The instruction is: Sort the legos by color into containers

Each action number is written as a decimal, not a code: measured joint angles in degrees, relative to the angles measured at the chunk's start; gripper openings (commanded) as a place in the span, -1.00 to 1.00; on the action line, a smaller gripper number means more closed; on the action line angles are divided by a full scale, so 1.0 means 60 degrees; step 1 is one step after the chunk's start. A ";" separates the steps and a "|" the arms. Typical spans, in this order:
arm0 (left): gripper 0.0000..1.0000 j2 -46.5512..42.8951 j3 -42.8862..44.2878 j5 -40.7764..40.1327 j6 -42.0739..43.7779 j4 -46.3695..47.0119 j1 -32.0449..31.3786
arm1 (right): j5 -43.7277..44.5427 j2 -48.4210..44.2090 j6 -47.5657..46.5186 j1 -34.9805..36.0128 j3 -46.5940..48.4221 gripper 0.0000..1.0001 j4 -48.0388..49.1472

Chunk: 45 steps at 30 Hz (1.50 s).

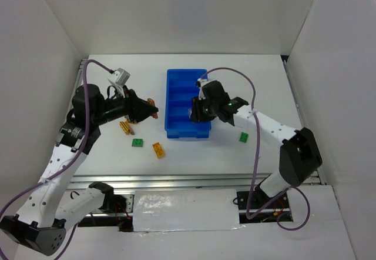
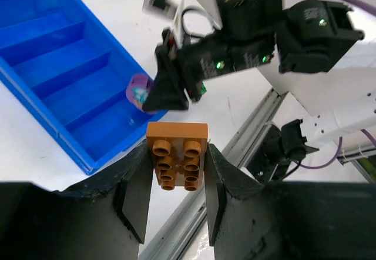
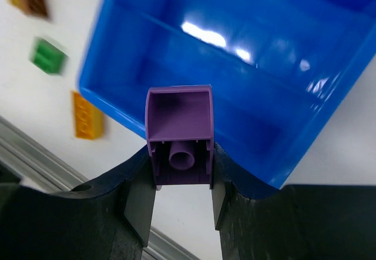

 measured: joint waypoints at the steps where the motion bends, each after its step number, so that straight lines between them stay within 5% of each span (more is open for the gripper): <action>1: -1.00 -0.0026 0.0000 -0.0135 0.0029 -0.0073 0.0000 | 0.0197 0.0259 -0.0109 0.0135 0.0058 -1.00 -0.0219; 16: -1.00 -0.0055 -0.0186 -0.0226 0.0233 -0.0259 0.0055 | 0.1060 0.1774 -0.0568 0.0466 0.1173 -0.72 -0.0856; 21: -1.00 -0.0055 -0.0219 -0.0047 0.0233 -0.0255 0.0055 | 0.1118 0.2025 -0.0579 0.0510 0.1253 -0.23 -0.0889; 31: -1.00 -0.0058 -0.0277 0.0168 0.0229 -0.0248 0.0062 | 0.1118 0.2098 -0.0576 0.0550 0.1257 0.31 -0.0849; 40: -1.00 -0.0058 -0.0317 0.0291 0.0226 -0.0186 0.0080 | 0.1118 0.1836 -0.0525 0.0550 0.1191 0.33 -0.0823; 45: -1.00 -0.0073 -0.0393 0.0827 0.0197 0.0080 0.0135 | -0.0025 -0.0288 -0.0506 0.0550 0.0102 0.37 -0.0200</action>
